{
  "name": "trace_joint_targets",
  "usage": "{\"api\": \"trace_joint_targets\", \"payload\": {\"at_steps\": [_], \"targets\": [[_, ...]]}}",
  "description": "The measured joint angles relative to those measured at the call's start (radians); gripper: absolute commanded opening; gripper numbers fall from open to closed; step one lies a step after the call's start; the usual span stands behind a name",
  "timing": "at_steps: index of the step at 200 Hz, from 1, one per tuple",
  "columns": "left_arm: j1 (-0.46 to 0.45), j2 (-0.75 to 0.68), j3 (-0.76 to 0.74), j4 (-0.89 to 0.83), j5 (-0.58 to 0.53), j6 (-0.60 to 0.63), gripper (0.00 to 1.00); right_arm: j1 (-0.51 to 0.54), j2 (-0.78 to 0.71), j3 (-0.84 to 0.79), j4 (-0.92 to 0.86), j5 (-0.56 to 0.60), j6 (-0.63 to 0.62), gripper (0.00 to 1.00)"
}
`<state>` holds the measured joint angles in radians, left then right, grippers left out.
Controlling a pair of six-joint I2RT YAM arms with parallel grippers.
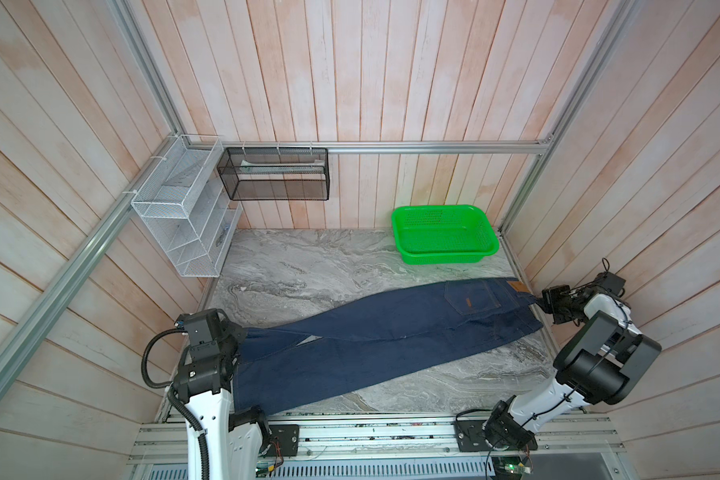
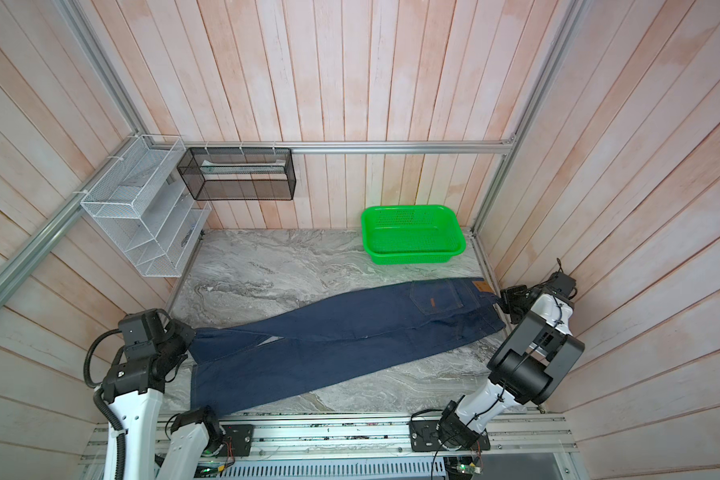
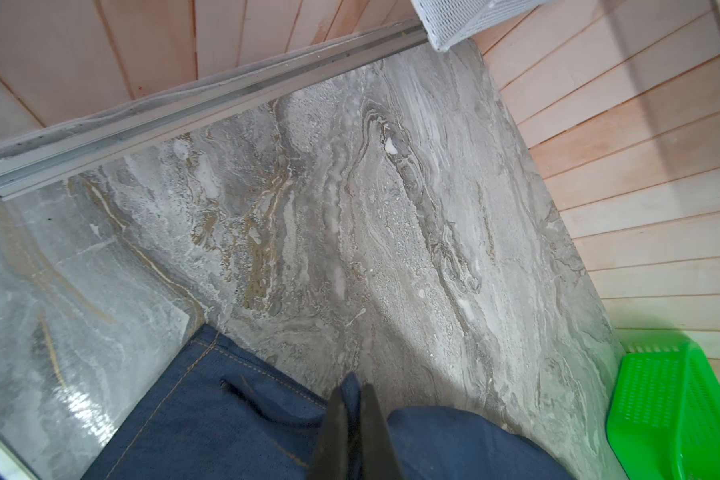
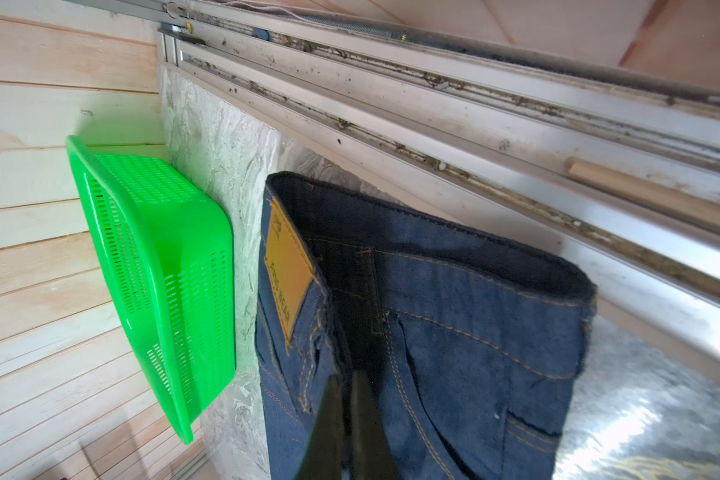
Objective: Fold and stack the trousers
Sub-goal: 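Drag the jeans toward the robot with both grippers, straightening them along the near edge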
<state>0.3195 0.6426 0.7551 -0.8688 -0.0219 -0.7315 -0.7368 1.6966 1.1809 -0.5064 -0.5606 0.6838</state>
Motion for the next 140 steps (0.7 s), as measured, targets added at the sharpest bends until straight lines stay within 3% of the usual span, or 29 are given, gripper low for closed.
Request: {"api": "trace_joint_targets", "payload": {"at_steps": [63,140], "targets": [[0.0,-0.062,0.097,-0.079,-0.071,-0.027,0.0,-0.06,-0.128,0.012,-0.086,-0.016,-0.007,0.0],[0.0,-0.057,0.077,-0.142,-0.106,-0.034,0.0,-0.121,-0.154,-0.163,-0.051,0.034,-0.041,0.0]]}}
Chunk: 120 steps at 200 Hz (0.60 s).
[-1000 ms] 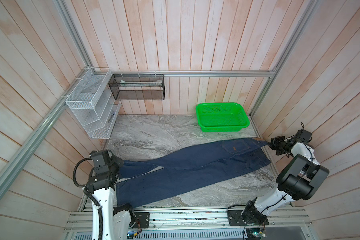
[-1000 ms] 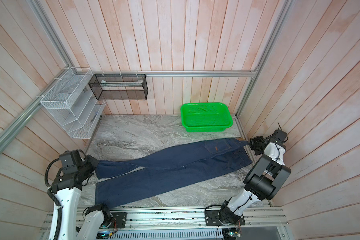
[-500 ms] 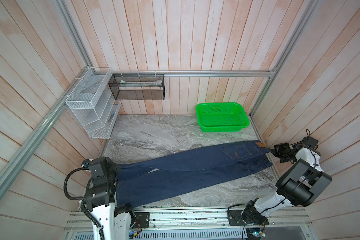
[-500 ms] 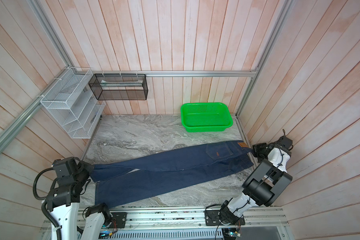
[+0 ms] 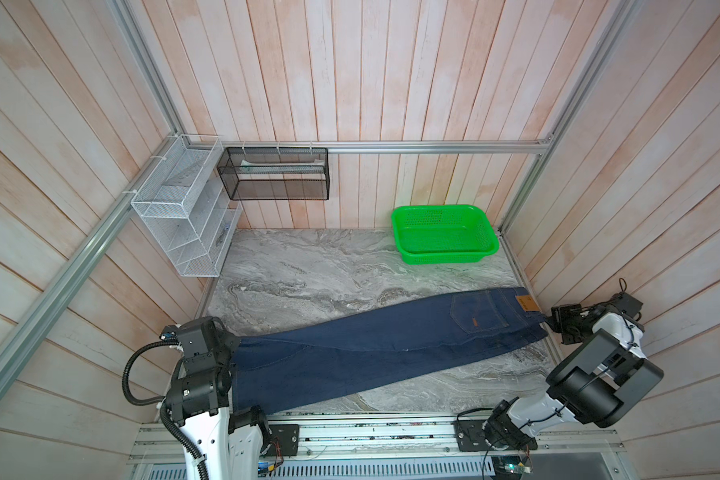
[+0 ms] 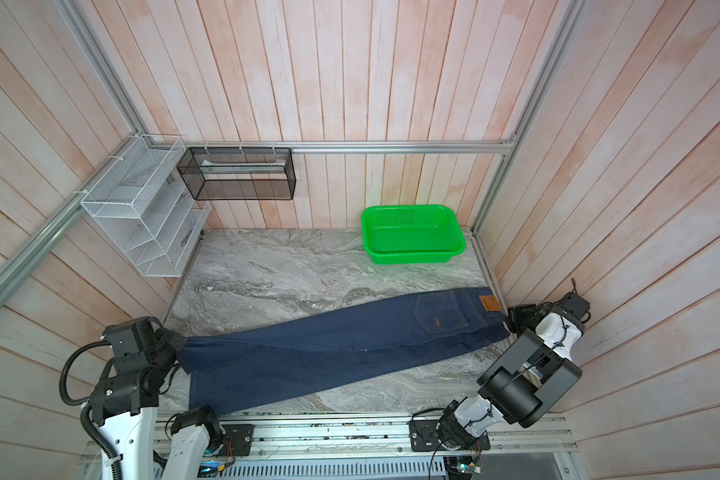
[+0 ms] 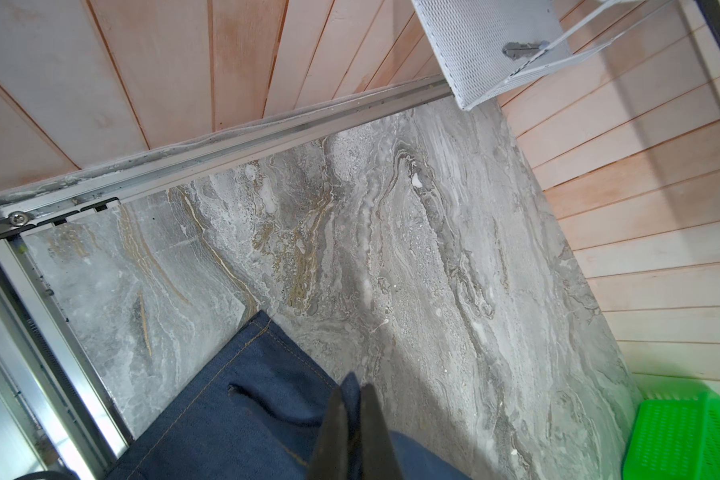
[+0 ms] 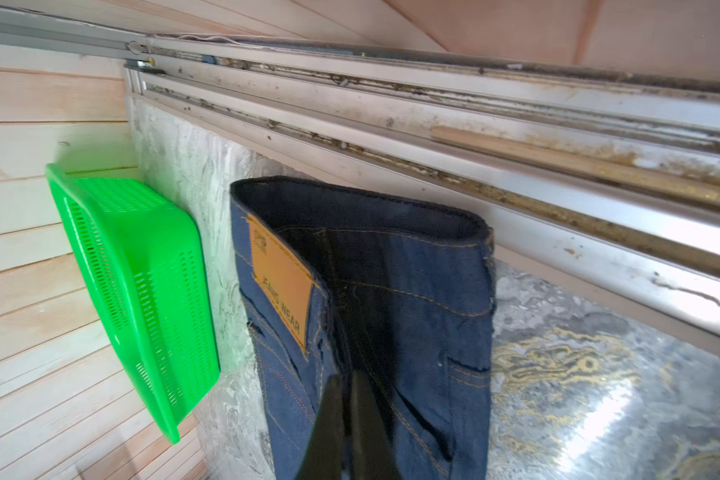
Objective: Fold and stack the trousers
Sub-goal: 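Drag the jeans toward the robot with both grippers, straightening them along the near edge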
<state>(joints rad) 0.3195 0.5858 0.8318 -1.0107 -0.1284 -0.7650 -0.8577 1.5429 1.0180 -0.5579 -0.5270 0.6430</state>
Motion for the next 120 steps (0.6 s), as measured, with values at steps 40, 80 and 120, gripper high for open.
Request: {"api": "trace_joint_targets", "payload": {"at_steps": [40,80,120], "targets": [[0.0,-0.006,0.0,-0.019,-0.011,-0.011,0.0,-0.011,0.0,-0.008,-0.002,0.01,-0.008,0.0],[0.0,-0.045,0.001,-0.063,-0.013,-0.018,0.0,-0.021,-0.048,0.002,-0.041,0.029,-0.008,0.0],[0.0,-0.06,0.003,-0.106,-0.011,-0.018,0.0,-0.079,-0.144,-0.077,-0.025,0.077,-0.006,0.0]]}}
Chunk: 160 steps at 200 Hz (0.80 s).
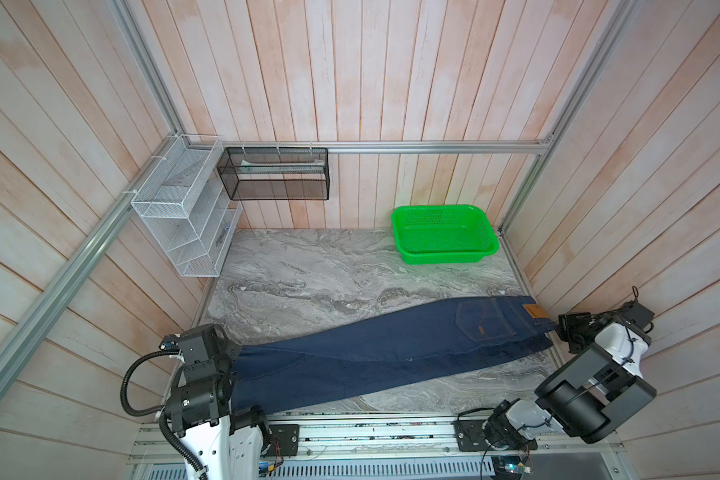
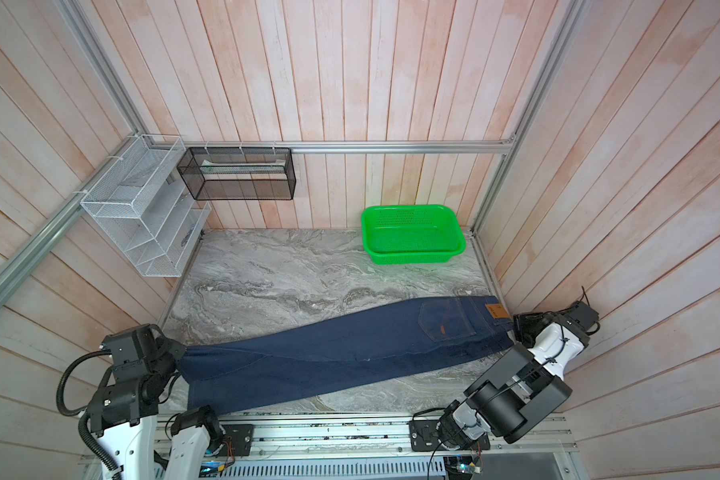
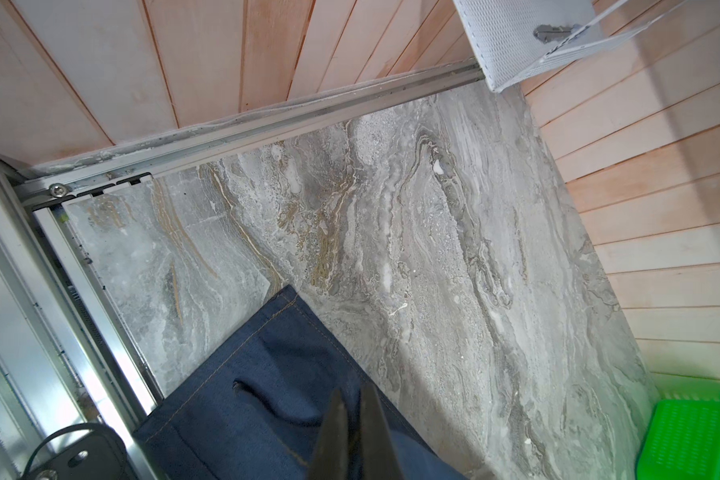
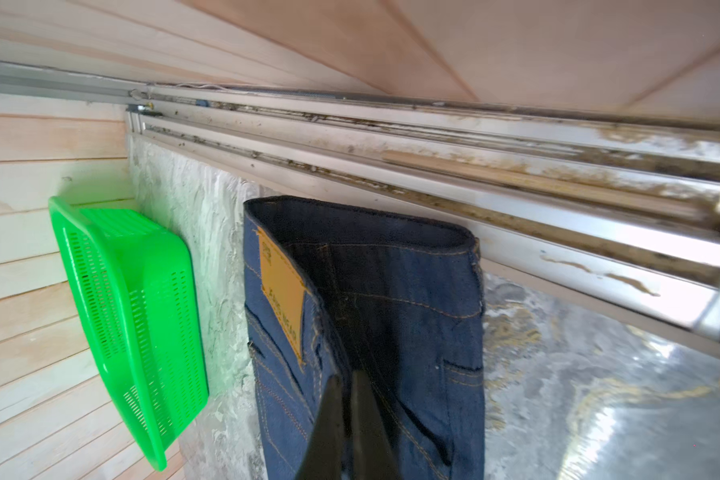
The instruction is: Fold and stack the trousers
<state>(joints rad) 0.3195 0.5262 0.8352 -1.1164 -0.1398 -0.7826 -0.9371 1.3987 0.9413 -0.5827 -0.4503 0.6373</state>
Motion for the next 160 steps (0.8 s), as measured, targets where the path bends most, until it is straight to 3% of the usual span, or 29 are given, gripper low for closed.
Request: {"api": "trace_joint_targets", "payload": {"at_steps": [59,77,99,111,128,160], "targets": [[0.0,-0.011,0.0,-0.027,0.001,0.003,0.0,-0.044,0.026,-0.111,0.044,0.084,-0.002,0.0],[0.0,-0.011,0.0,-0.031,0.001,0.004,0.12,-0.051,0.034,-0.124,0.048,0.096,-0.002,0.15],[0.0,-0.012,0.0,-0.033,0.003,0.008,0.18,-0.052,0.022,-0.122,0.048,0.117,-0.003,0.27],[0.0,-0.013,0.0,-0.034,0.005,0.009,0.31,-0.053,0.01,-0.119,0.046,0.121,-0.005,0.33],[0.0,-0.013,0.0,-0.035,0.008,0.02,0.47,-0.053,-0.01,-0.112,0.041,0.121,0.0,0.35],[0.0,-0.011,0.005,-0.041,0.011,0.026,0.56,-0.032,-0.052,-0.085,0.024,0.122,0.008,0.38]]}}
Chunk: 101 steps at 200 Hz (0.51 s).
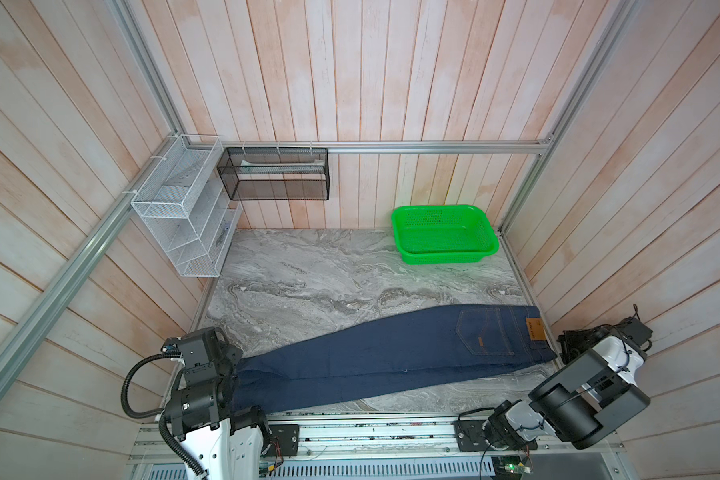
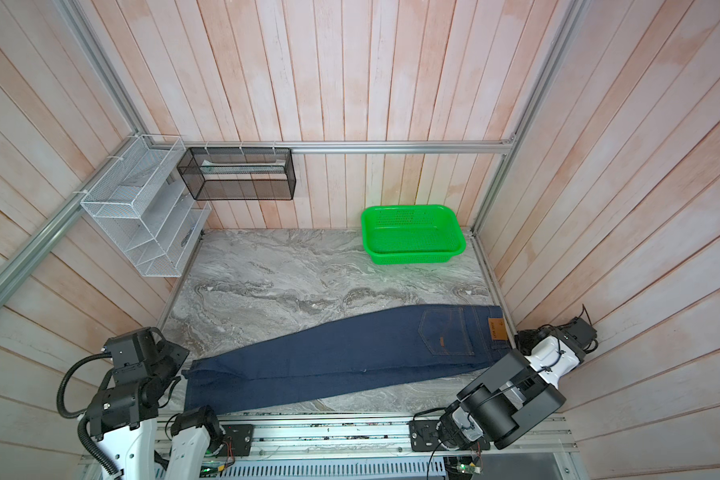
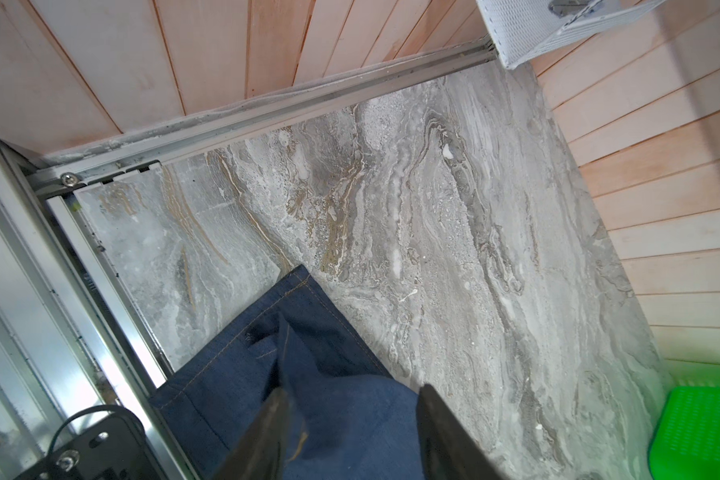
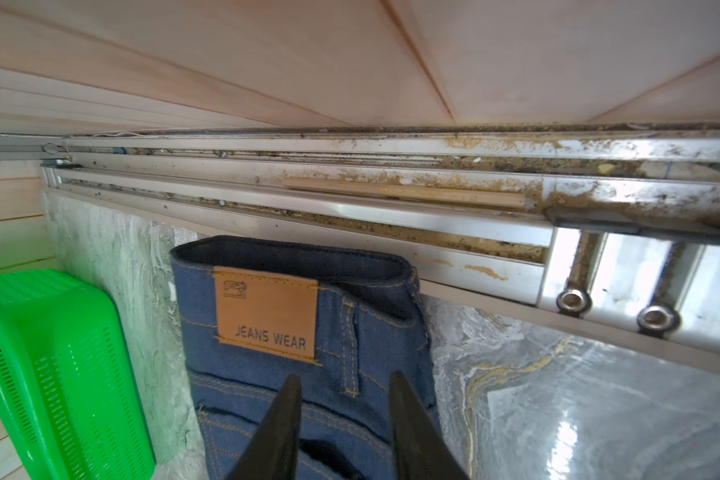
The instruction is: Fold and stack the trousers
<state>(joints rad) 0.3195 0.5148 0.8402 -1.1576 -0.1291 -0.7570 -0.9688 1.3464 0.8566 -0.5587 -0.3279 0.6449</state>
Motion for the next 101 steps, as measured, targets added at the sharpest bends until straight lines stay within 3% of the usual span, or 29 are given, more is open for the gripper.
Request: {"api": "trace_joint_targets", "payload": {"at_steps": [46,57,75,101], "targets": [[0.0,0.024,0.08,0.006,0.012,0.013,0.51,0.244,-0.113,0.082,-0.013,0.026,0.045,0.35],[0.0,0.044,0.08,0.017,0.061,0.018,0.5,0.388,-0.119,0.099,-0.01,0.093,0.084,0.32],[-0.002,0.11,0.068,0.041,0.135,0.025,0.5,0.738,-0.076,0.124,0.034,0.08,0.121,0.3],[-0.006,0.155,0.041,0.054,0.185,0.031,0.5,1.063,0.001,0.122,0.045,0.091,0.175,0.25]]}}
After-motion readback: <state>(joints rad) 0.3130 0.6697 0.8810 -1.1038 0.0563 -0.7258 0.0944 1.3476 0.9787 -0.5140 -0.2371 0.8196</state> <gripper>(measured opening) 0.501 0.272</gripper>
